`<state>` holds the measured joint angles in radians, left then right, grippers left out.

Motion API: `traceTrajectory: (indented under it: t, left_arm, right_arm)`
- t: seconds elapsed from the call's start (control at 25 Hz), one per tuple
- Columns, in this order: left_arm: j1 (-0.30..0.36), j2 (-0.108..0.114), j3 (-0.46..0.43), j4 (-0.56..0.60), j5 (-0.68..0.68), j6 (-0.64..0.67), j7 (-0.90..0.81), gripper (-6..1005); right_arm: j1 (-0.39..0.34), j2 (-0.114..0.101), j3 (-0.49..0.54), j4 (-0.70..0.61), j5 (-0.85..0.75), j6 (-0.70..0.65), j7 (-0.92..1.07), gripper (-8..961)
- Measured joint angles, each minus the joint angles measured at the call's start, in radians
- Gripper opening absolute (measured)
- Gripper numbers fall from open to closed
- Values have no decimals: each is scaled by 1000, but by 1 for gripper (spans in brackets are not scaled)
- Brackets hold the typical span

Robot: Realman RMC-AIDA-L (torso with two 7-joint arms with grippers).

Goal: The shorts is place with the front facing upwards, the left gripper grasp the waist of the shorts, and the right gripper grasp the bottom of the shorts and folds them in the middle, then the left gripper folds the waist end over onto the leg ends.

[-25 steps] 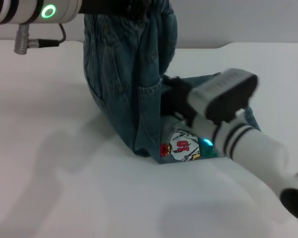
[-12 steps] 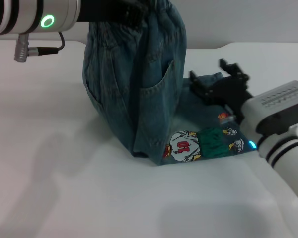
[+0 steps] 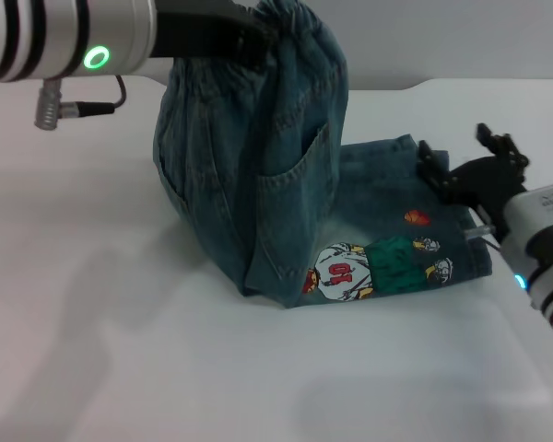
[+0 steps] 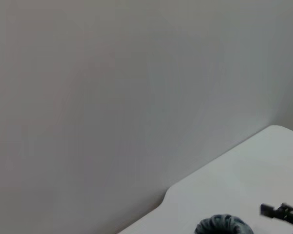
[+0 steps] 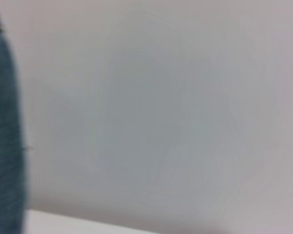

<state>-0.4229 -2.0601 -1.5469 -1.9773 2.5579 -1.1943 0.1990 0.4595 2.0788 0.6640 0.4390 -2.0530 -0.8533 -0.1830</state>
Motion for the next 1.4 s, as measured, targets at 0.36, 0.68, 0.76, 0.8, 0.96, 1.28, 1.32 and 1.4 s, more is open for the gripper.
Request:
traceTrajectory:
  t: [0.36,0.68,0.76,0.8,0.96,1.28,1.32,1.4]
  left_arm:
    - [63,0,120,76,-18,206,8,100]
    - [80,-2,302,170,-65,417,67,130]
    - [73,-2,316,183,-80,437,77,175]
    - [73,-2,321,187,-85,446,83,198]
    - [73,-2,329,202,-88,484,88,287]
    - [164,0,351,241,-73,691,138,624]
    - [170,0,350,252,-70,709,143,654]
    - [179,1,348,266,-66,735,148,712]
  right_arm:
    - [-161,-4,98,5,-1,-280,-79,830]
    - [-206,-7,110,27,-6,-317,-81,830]
    - [-207,-7,110,30,-8,-317,-81,830]
    - [-207,-8,111,30,-8,-318,-81,830]
    - [-211,-9,111,31,-9,-335,-81,830]
    - [-298,-10,156,116,-6,-433,-205,830]
    - [-313,-10,170,137,-5,-434,-236,830]
    - [-348,-10,189,179,-5,-444,-272,830]
